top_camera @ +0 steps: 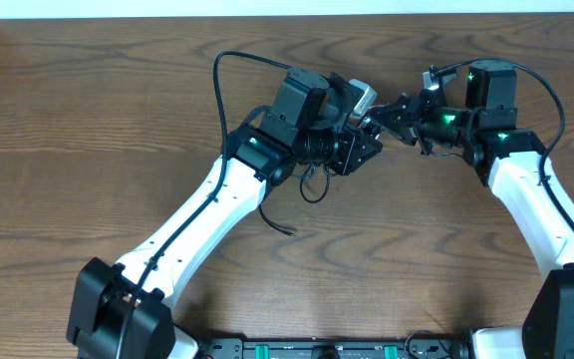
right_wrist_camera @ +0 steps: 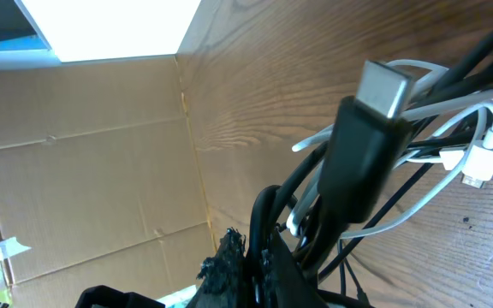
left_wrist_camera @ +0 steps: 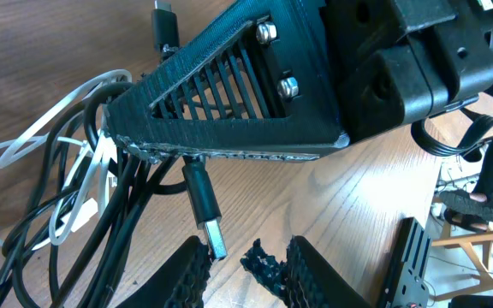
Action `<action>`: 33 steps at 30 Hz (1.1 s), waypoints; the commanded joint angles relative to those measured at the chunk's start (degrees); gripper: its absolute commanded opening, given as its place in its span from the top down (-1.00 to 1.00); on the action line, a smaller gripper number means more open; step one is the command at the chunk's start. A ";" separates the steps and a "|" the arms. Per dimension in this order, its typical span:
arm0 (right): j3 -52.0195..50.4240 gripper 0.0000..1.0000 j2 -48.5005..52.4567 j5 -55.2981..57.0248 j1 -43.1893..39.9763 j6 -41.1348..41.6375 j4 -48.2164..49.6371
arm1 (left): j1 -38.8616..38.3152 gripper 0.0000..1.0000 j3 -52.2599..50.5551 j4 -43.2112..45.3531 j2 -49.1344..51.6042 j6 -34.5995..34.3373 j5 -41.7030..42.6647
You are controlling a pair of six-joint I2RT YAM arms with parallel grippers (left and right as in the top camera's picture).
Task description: Untangle cables
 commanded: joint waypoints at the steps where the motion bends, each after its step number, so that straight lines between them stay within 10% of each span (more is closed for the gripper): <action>1: 0.11 0.98 -0.92 -1.53 -0.31 -1.29 0.17 | -0.07 0.38 0.90 0.26 0.35 0.50 0.33; 33: 0.11 0.98 -0.92 -3.98 2.08 -1.55 -0.70 | -0.07 0.79 0.90 0.24 0.35 0.52 -4.00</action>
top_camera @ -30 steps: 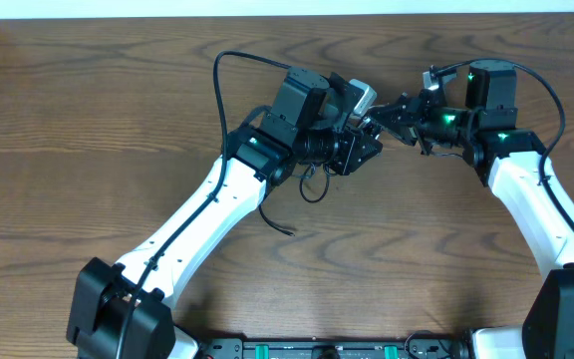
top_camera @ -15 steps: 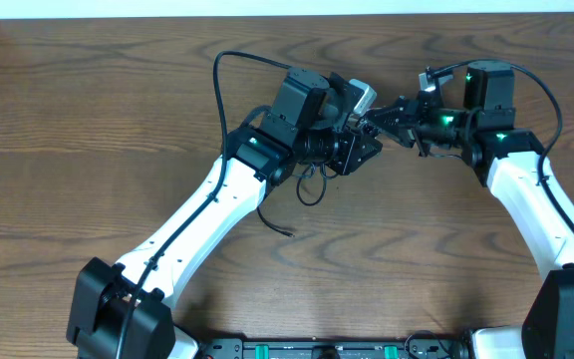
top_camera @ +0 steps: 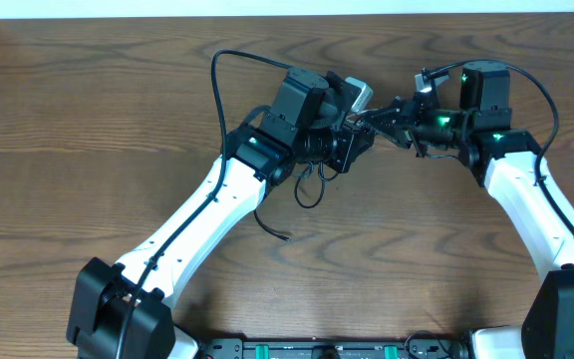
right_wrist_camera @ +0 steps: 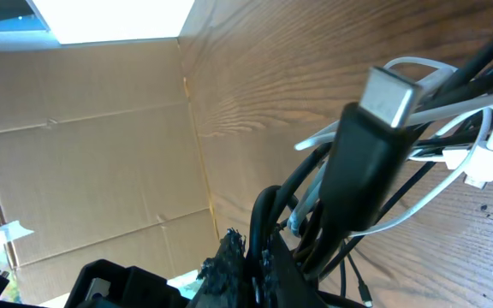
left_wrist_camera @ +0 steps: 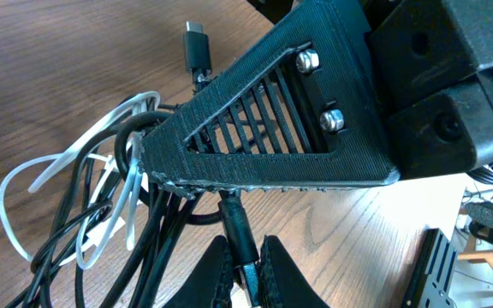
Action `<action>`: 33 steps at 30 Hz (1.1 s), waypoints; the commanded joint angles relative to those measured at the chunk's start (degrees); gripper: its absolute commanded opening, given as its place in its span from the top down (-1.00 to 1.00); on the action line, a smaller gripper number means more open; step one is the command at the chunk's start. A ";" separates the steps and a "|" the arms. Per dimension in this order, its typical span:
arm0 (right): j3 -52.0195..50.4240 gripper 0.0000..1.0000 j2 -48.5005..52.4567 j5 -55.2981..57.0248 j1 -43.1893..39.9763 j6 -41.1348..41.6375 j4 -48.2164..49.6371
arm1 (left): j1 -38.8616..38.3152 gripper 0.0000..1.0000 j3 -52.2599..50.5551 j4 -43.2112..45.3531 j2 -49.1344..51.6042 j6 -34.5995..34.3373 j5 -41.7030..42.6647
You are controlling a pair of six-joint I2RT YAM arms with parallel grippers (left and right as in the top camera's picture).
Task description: Untangle cables
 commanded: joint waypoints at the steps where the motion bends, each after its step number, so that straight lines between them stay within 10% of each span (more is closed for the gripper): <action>1: 0.11 0.98 -0.92 -2.47 0.68 -1.31 -0.07 | -0.09 0.82 0.90 0.52 0.35 0.52 -0.09; 15: 0.11 0.88 -0.92 -2.27 0.66 -1.38 -0.07 | -0.09 0.84 0.90 0.50 0.35 0.52 -0.07; 33: 0.11 -0.07 -0.92 0.07 0.57 -6.75 -0.26 | -0.09 0.84 0.90 0.35 0.35 0.52 -0.09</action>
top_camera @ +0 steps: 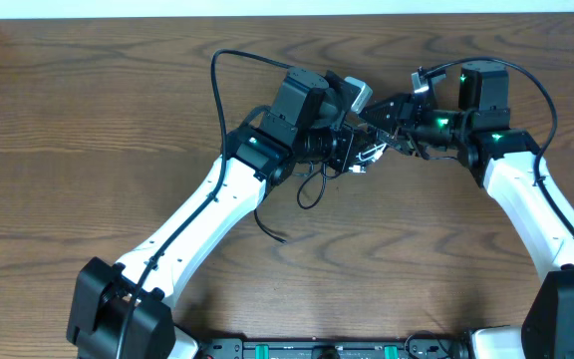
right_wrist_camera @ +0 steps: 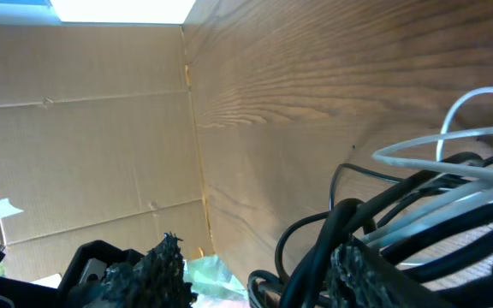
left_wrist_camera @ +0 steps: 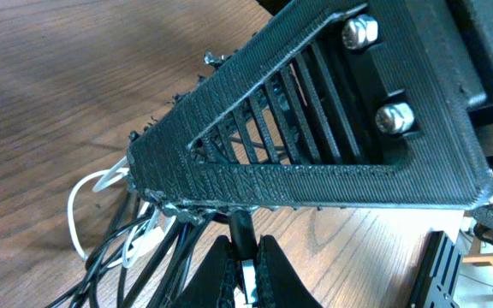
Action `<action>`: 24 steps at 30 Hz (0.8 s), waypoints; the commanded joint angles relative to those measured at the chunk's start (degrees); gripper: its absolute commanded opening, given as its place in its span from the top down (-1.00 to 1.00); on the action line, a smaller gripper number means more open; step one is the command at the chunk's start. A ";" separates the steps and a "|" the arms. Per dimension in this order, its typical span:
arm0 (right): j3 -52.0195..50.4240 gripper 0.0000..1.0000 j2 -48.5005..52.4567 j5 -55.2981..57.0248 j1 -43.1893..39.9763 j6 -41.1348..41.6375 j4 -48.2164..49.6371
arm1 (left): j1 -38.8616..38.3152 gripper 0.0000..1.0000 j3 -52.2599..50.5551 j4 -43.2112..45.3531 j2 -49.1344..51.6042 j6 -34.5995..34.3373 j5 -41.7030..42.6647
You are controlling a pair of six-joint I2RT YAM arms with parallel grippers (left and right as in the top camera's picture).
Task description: Untangle cables
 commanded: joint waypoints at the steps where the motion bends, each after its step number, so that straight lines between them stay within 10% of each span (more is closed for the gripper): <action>1: 0.11 -0.08 -0.92 1.86 0.26 -2.64 -0.39 | -0.11 0.84 0.90 0.33 0.35 0.52 0.52; 24: 0.11 0.46 -0.92 4.46 -2.95 -0.07 -4.55 | -0.11 0.84 0.90 0.13 0.35 0.52 0.52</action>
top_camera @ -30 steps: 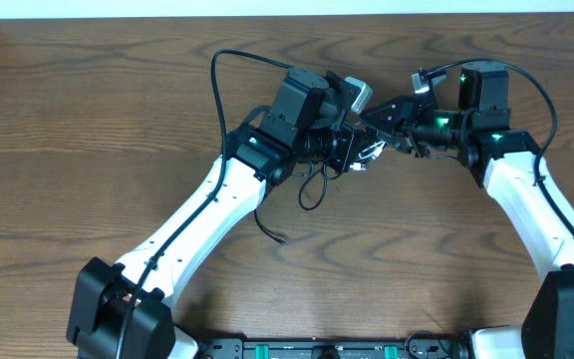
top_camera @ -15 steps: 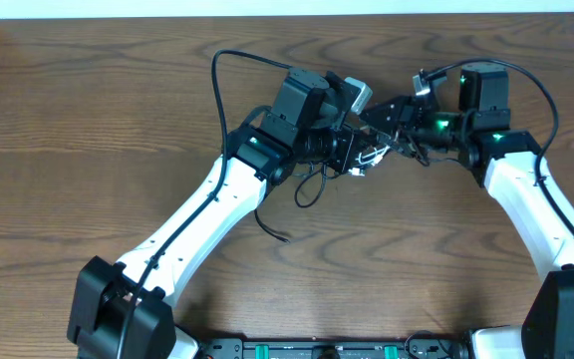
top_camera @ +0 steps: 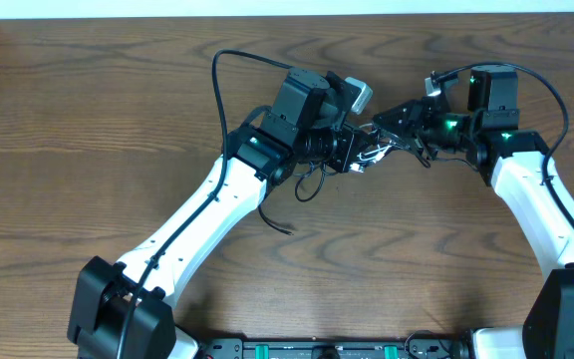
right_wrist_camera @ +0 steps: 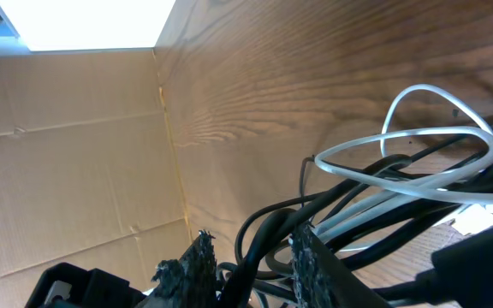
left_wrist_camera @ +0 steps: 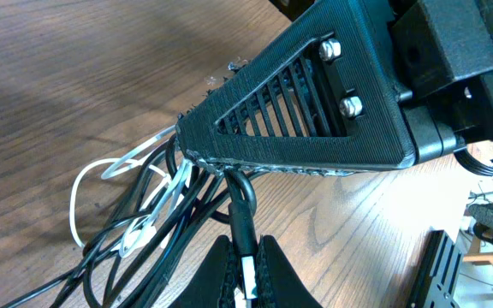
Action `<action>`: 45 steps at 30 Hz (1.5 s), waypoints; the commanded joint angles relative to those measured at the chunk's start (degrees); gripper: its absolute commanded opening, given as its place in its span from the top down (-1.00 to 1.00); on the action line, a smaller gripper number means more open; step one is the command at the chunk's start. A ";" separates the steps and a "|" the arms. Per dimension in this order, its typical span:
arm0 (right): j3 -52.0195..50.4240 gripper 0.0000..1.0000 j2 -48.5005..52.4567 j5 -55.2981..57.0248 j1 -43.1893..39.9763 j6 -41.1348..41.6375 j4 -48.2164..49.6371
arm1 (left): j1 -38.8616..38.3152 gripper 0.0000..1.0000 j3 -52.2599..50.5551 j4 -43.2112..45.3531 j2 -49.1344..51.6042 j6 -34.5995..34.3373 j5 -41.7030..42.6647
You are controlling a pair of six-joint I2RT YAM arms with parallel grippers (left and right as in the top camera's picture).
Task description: Untangle cables
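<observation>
The tangle of black and white cables [top_camera: 369,152] hangs between the two grippers over the back middle of the wooden table. In the left wrist view my left gripper [left_wrist_camera: 246,278] is shut on a black plug [left_wrist_camera: 241,224] with a pale metal tip, and the bundle [left_wrist_camera: 157,227] trails left from it. The right gripper [top_camera: 389,128] meets the bundle from the right, and its ribbed black finger [left_wrist_camera: 315,111] fills that view. In the right wrist view the right gripper [right_wrist_camera: 251,257] is part open, with black cables [right_wrist_camera: 268,231] passing loosely between its fingers and white loops [right_wrist_camera: 418,141] beyond.
A loose black cable end [top_camera: 279,223] and a small loop [top_camera: 307,185] lie on the table [top_camera: 88,199] under the left arm. A cardboard wall [right_wrist_camera: 75,145] stands past the table's left edge. The table's back edge [top_camera: 167,16] runs close behind both grippers.
The right gripper's fingers have narrowed from wide apart to a small gap around the black cables, and that arm sits slightly further right. The left gripper still holds the plug.
At first the right gripper was shut on the bundle and the left was open by a hanging plug. Then the left gripper was shut on that plug. Later the right gripper stood wide open, and now it is partly narrowed around black cables.
</observation>
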 commanded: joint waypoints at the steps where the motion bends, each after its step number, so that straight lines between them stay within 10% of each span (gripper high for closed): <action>1: 0.11 0.46 -0.90 0.63 -0.33 2.80 0.15 | -0.07 0.84 0.90 0.20 0.15 0.52 0.52; 9: 0.11 0.82 -0.90 0.66 -0.31 9.79 0.13 | -0.07 0.85 0.90 0.20 0.15 0.52 0.52; 45: 0.11 0.98 -0.90 -1.42 2.49 15.67 0.39 | -0.07 0.84 0.90 0.17 0.39 0.52 0.50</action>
